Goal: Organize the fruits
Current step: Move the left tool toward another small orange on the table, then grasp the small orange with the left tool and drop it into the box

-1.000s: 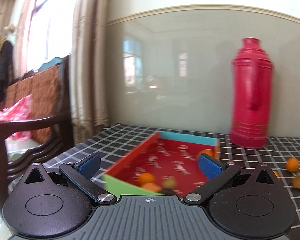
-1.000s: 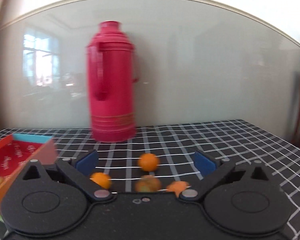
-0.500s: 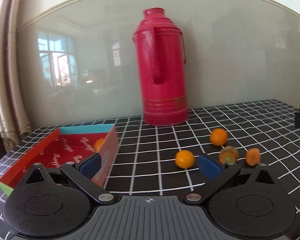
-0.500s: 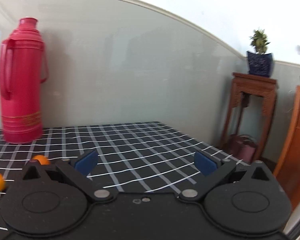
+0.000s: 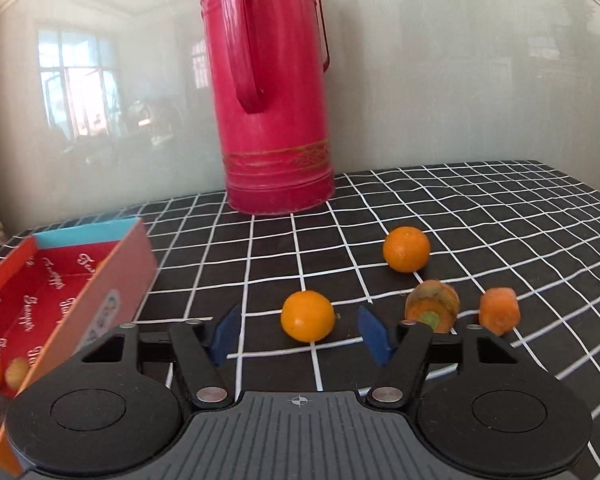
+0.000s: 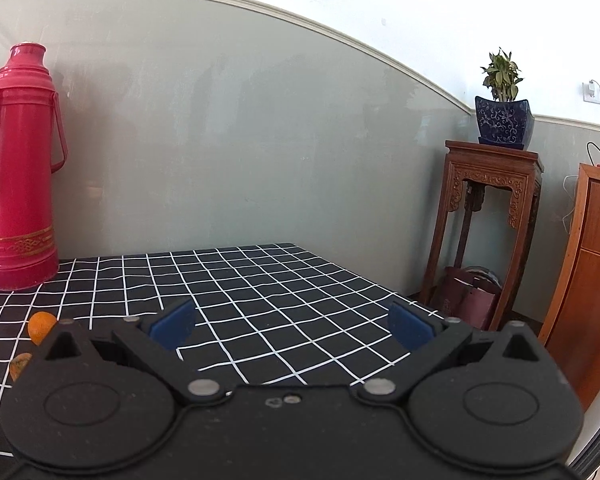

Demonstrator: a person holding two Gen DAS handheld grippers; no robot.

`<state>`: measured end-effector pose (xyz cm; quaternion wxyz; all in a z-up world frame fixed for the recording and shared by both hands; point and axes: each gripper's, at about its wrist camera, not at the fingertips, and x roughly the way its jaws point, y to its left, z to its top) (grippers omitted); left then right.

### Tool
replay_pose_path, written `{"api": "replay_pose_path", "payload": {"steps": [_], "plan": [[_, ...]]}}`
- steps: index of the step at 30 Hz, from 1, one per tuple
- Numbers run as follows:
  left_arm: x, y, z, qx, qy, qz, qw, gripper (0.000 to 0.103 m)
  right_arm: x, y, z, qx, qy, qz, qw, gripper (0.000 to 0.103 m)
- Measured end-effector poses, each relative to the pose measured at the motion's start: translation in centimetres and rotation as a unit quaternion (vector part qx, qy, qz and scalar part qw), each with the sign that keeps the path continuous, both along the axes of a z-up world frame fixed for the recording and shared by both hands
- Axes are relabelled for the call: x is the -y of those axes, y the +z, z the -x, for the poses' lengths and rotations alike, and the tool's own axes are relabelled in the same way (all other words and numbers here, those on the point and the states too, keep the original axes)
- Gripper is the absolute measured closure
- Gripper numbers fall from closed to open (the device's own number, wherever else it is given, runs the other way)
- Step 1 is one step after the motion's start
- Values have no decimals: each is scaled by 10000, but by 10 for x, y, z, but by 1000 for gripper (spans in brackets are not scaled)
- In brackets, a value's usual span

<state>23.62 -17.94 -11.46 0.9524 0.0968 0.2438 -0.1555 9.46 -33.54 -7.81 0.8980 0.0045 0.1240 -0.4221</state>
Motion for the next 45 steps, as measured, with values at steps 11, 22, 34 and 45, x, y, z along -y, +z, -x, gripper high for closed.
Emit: {"api": "replay_pose_path", "payload": {"steps": [11,22,34,45], "plan": [[0,-12,-30,-673,-20,373,9970,66,1,-2,-4,2,212,-160,9996,6],[-6,1,-9,-5,159,256,9995,67,-2,2,-4,53,366,-198,9991,6],[-87,36,5,967,1794,-20,9790,67,-23,2,-13,-9,693,-149,9975,6],[-150,27,-25,-127,2667,446,9627,66,-48,0,-23,-89,1294,-12,9916,6]]}}
